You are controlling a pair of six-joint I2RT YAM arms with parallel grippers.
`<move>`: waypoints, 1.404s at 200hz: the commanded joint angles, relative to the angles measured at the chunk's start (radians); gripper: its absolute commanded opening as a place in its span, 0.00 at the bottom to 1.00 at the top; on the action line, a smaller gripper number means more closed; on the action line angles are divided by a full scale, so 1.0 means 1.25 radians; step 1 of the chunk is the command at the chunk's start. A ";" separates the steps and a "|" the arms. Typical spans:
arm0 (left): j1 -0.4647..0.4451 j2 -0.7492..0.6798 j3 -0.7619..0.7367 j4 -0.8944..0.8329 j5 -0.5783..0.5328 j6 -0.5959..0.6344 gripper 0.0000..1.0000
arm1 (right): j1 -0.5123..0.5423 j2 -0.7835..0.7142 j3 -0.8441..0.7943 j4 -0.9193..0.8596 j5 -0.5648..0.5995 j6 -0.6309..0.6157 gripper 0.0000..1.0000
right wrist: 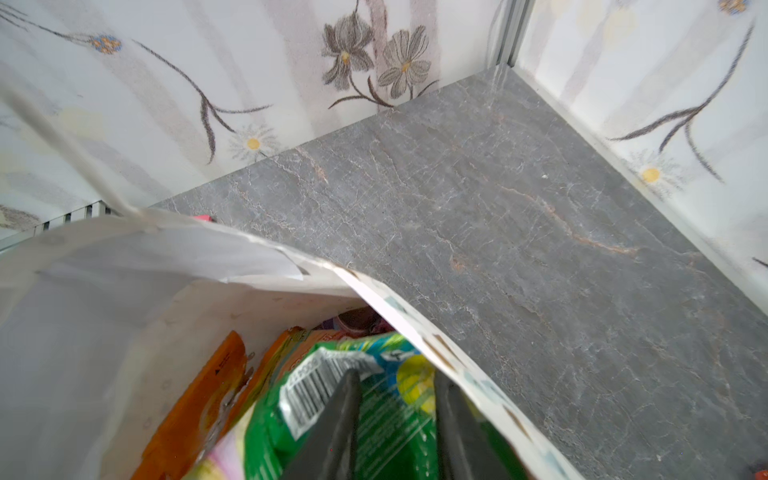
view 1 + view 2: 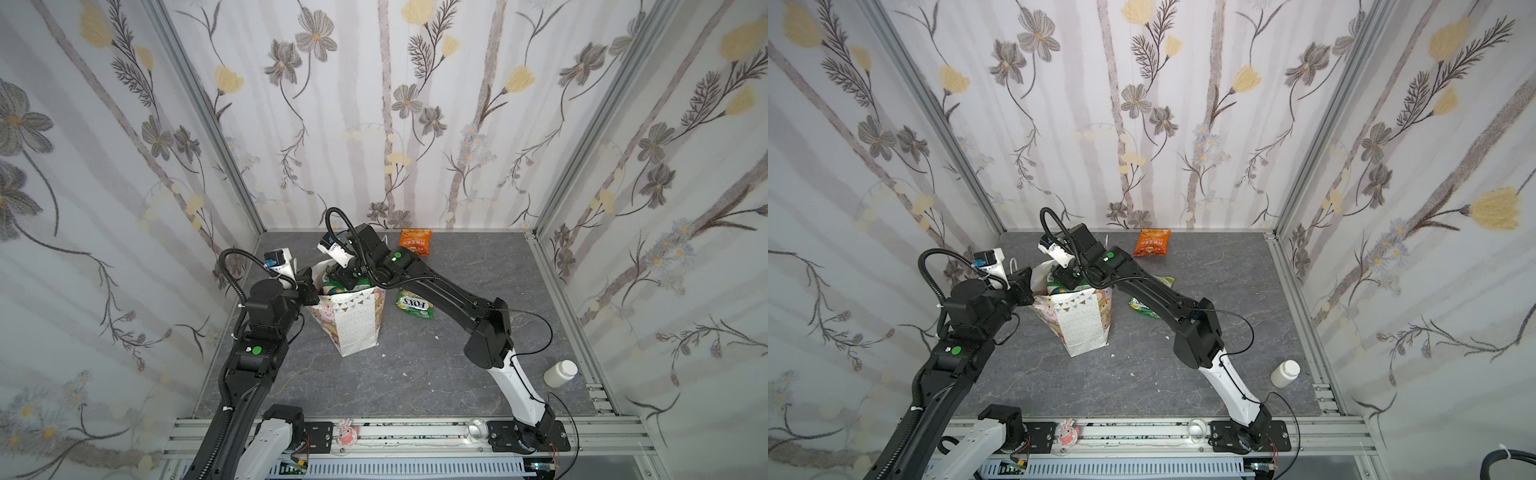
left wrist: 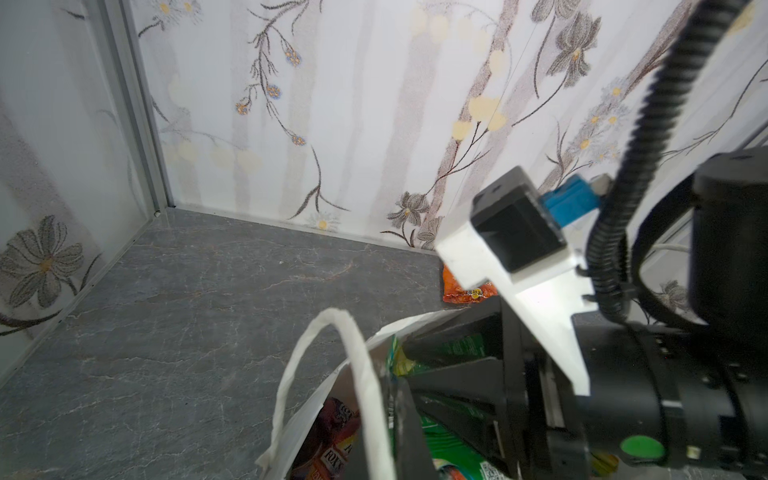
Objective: Place the snacks into the paper bag
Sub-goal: 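Open the right gripper and lift it out of the paper bag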
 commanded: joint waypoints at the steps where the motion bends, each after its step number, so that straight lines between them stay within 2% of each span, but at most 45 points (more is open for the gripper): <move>1: 0.001 -0.027 -0.004 0.035 -0.006 -0.001 0.05 | 0.002 0.040 0.033 -0.098 -0.031 -0.030 0.32; 43: 0.005 -0.047 -0.008 0.040 -0.001 -0.001 0.05 | 0.012 0.058 0.066 -0.151 -0.030 -0.030 0.32; 66: 0.006 -0.048 -0.005 0.039 0.004 -0.001 0.05 | 0.018 0.017 0.066 -0.112 -0.028 -0.019 0.32; 77: 0.007 -0.050 -0.007 0.038 0.002 -0.001 0.05 | 0.019 -0.010 0.067 -0.082 -0.025 0.000 0.37; 98: 0.010 -0.047 -0.005 0.033 0.003 -0.001 0.05 | 0.019 -0.066 0.066 -0.021 -0.024 0.031 0.36; 116: 0.011 -0.046 -0.003 0.032 0.003 -0.001 0.05 | 0.019 -0.115 0.067 0.017 0.006 0.058 0.43; 167: 0.012 -0.050 -0.005 0.030 -0.009 0.000 0.05 | 0.022 -0.258 0.036 0.018 0.112 0.092 0.40; 190: 0.014 -0.049 -0.005 0.029 -0.010 0.000 0.05 | 0.022 -0.380 -0.122 0.075 0.146 0.124 0.40; 219: 0.014 -0.053 -0.006 0.028 -0.015 0.001 0.05 | 0.022 -0.631 -0.504 0.290 0.197 0.169 0.44; 233: 0.013 -0.055 -0.009 0.031 -0.015 0.000 0.05 | 0.019 -0.736 -0.649 0.358 0.223 0.200 0.46; 281: 0.013 -0.044 -0.003 0.027 0.009 -0.003 0.05 | -0.003 -0.933 -0.934 0.353 0.306 0.295 0.51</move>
